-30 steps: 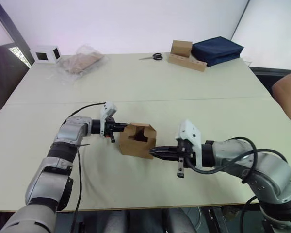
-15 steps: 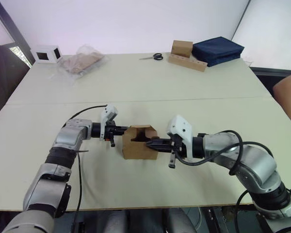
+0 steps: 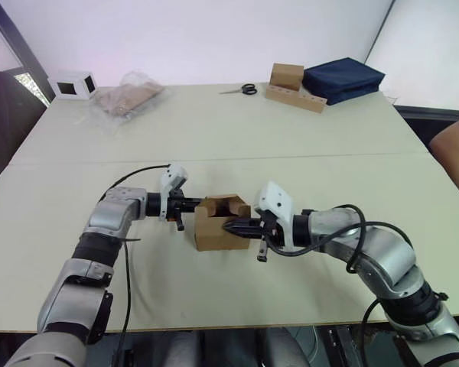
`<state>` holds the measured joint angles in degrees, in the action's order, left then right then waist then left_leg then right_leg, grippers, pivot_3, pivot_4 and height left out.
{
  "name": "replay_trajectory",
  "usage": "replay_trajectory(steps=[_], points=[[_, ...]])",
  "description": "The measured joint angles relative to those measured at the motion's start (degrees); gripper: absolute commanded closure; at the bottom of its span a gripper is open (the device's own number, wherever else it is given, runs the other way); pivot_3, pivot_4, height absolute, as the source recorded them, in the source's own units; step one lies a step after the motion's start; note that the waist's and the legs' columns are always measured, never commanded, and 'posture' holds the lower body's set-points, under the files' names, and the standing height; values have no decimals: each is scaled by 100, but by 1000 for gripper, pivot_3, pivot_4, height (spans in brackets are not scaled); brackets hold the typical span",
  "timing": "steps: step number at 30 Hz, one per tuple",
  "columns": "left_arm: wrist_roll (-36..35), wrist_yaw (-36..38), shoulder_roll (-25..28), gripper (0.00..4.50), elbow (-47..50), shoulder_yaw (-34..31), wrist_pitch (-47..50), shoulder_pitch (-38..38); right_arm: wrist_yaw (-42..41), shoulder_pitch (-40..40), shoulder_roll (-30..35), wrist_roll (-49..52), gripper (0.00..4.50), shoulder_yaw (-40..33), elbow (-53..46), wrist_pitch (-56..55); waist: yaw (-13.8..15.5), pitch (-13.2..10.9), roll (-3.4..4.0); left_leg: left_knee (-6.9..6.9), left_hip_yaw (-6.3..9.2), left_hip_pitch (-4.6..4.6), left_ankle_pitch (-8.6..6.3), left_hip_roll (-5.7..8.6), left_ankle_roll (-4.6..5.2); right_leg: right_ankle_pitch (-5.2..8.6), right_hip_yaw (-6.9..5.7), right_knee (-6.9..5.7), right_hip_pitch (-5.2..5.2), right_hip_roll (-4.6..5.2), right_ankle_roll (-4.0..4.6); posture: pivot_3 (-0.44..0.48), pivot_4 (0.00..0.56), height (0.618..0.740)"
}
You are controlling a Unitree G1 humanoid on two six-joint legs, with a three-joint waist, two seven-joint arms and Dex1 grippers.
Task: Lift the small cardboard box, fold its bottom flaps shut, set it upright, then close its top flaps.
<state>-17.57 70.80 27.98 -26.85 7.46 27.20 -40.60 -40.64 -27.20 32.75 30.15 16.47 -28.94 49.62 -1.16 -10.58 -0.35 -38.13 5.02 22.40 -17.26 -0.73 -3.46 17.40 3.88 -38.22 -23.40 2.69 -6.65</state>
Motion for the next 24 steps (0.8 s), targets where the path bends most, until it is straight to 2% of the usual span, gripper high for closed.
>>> replay_trajectory(steps=[17,24], points=[[-44,-116,1,4500,291,-41,11,234,-147,16,-176,-270,4492,106,417,-259,-2,0,0,0,0,0,0,0,-1,0,0,0,0,0,0,0,150,740],[-45,-490,31,4500,177,-273,-134,257,-199,15,-264,-297,4492,105,470,-331,-4,0,0,0,1,0,0,0,-1,0,0,-1,-1,0,0,0,150,740]])
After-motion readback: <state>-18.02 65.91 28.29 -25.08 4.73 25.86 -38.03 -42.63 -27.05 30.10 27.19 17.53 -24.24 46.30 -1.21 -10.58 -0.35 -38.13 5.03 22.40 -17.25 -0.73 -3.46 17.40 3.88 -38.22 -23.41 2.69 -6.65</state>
